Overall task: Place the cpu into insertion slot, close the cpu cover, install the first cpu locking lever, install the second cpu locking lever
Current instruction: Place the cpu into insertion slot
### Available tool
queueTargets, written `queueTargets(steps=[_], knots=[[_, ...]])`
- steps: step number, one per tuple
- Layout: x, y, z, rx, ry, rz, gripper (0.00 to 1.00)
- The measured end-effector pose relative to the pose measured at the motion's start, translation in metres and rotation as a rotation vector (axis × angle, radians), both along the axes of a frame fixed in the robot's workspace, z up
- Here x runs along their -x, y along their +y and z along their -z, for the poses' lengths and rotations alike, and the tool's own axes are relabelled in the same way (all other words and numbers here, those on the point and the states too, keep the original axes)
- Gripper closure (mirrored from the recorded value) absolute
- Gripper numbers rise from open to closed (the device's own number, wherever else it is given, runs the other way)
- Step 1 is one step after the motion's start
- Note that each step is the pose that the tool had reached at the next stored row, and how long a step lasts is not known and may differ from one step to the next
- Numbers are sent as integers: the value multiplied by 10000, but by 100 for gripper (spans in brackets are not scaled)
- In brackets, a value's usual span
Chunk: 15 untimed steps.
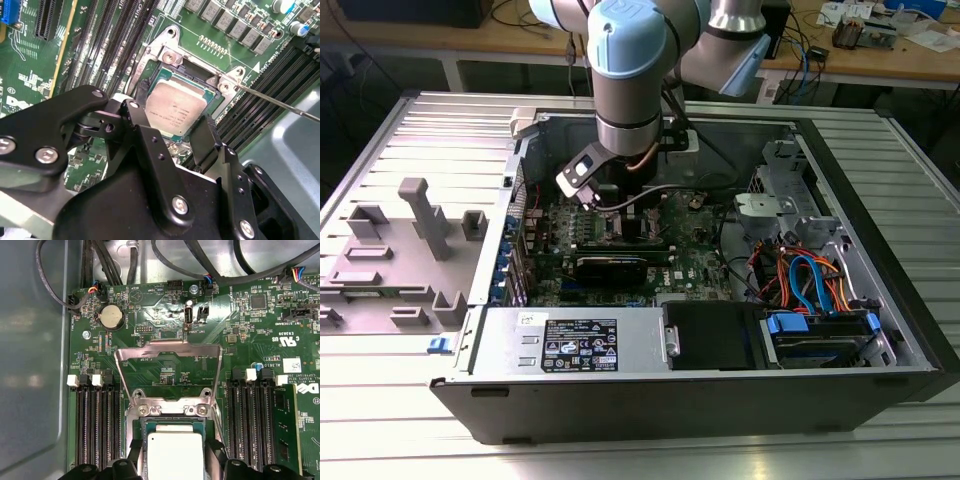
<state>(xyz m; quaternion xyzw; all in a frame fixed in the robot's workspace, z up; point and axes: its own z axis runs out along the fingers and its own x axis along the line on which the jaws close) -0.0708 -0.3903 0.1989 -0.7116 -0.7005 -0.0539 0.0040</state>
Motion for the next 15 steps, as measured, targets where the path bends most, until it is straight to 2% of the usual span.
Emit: queueTargets(steps=[2, 10, 12, 15], knots=[[-1, 0, -12, -2, 28, 1, 40], [-6, 0, -17, 11, 38, 1, 40], [-13, 0, -26, 8, 72, 1, 40], [-24, 3, -27, 11, 89, 1, 40]])
